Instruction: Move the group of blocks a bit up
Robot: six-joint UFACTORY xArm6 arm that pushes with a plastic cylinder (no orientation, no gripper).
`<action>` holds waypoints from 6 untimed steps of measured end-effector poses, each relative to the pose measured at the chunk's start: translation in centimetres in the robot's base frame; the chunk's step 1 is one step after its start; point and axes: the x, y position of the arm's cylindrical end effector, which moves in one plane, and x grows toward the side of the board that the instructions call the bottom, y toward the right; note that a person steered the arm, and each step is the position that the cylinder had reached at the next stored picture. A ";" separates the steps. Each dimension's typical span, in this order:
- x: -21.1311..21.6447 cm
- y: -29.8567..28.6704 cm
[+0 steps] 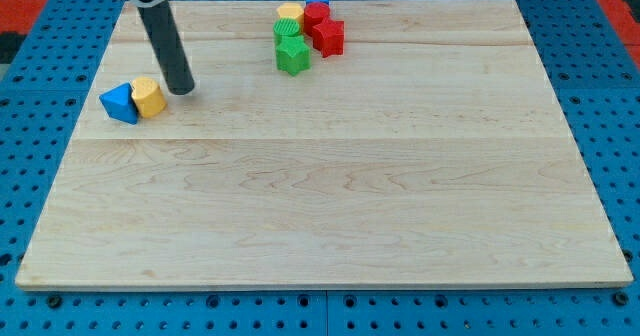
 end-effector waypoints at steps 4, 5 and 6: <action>-3.7 17.4; -6.8 18.3; -10.2 18.3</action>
